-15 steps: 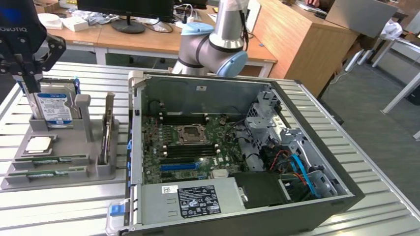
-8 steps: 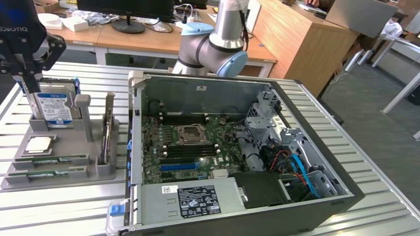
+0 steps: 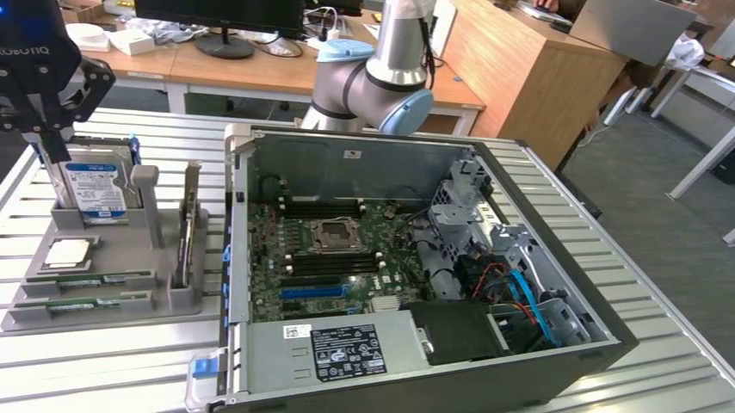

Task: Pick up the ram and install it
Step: 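Pick up the ram and move it above insertion slot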

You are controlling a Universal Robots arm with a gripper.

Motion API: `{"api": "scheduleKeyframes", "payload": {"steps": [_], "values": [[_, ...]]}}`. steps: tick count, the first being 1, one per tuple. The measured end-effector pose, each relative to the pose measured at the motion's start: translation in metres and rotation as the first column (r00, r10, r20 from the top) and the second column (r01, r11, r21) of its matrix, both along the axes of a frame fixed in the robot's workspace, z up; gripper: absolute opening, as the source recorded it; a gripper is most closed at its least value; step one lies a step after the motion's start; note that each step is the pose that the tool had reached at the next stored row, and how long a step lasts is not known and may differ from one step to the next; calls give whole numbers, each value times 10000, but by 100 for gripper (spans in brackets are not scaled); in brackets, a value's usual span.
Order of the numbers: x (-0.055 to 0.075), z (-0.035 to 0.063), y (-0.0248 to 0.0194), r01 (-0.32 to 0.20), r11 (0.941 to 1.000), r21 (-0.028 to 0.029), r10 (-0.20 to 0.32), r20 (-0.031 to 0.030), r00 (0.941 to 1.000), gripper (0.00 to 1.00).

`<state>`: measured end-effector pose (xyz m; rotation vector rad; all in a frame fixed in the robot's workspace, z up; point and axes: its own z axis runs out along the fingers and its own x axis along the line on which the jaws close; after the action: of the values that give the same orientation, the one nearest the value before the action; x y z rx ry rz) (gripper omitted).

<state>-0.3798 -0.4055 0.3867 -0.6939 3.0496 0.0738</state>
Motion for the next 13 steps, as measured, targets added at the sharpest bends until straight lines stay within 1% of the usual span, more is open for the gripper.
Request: {"api": "scheduleKeyframes", "payload": {"steps": [3, 6, 10, 13], "values": [[0, 0, 0, -376, 9993, 0, 376, -1, 9993, 10], [0, 0, 0, -759, 9971, 0, 759, -1, 9971, 10], [0, 0, 0, -1261, 9920, 0, 1261, -1, 9920, 10], [0, 0, 0, -1606, 9870, 0, 1606, -1, 9870, 10]]}}
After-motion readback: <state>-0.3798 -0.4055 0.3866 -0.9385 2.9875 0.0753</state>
